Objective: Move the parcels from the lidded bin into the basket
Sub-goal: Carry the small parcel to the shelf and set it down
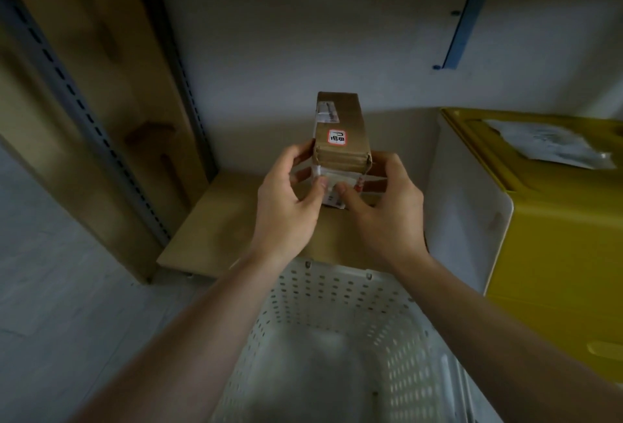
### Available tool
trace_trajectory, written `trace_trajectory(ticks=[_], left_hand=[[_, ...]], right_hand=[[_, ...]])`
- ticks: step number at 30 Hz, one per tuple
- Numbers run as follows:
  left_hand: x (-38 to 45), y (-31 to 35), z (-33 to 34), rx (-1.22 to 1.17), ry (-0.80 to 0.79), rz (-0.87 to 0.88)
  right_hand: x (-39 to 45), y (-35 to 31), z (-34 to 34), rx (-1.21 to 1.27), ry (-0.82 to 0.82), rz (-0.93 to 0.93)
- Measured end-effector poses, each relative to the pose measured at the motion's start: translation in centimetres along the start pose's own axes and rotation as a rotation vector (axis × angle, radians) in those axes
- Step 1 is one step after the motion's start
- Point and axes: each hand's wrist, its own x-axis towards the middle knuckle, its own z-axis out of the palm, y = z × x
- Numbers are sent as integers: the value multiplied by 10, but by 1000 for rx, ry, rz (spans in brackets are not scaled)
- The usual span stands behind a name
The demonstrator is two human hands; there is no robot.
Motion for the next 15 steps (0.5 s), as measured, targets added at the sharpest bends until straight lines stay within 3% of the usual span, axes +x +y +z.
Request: trace_trajectory(ticks=[15], left_hand=[[-37,21,-22,-37,-25,45]], right_hand=[[-31,-23,-20,13,-18,-51]])
